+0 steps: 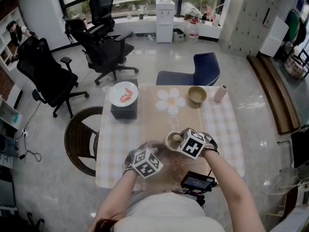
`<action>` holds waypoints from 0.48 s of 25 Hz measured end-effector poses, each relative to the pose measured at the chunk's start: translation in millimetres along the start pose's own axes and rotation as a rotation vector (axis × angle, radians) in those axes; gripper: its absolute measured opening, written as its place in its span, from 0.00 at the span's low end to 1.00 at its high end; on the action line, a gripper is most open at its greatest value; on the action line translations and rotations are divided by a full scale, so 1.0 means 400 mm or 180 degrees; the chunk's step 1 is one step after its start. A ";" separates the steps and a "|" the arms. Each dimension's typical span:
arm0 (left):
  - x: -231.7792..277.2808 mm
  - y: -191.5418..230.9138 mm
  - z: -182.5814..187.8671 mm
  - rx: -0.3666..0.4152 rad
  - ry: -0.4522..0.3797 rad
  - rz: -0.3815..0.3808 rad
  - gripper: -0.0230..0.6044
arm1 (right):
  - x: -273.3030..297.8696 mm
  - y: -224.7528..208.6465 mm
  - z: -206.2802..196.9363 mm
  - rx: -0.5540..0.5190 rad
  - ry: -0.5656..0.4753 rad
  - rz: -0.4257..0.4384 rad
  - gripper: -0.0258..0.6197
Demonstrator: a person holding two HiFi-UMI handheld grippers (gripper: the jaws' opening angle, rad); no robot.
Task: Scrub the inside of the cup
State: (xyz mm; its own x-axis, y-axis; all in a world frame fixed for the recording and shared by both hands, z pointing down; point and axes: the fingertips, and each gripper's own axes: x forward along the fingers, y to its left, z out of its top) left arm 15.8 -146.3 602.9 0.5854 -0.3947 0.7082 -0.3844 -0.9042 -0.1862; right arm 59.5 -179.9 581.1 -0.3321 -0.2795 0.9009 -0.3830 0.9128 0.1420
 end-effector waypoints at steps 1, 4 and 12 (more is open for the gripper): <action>-0.001 -0.001 0.002 0.0007 -0.0005 0.0000 0.13 | -0.002 0.003 -0.004 0.0064 0.0078 0.0104 0.18; -0.004 -0.004 0.007 0.0078 -0.0008 0.0008 0.13 | -0.010 0.018 -0.019 0.0334 0.0257 0.0406 0.18; -0.004 -0.007 0.014 0.0256 -0.0007 0.0073 0.13 | -0.008 0.063 0.001 0.1336 -0.0227 0.1120 0.18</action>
State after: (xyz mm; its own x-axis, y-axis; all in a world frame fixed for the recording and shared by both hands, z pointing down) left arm 20.0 -143.9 598.5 0.5787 -0.4156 0.7017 -0.3392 -0.9051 -0.2563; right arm 50.7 -156.0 581.6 -0.5541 -0.0119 0.8323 -0.5444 0.7616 -0.3515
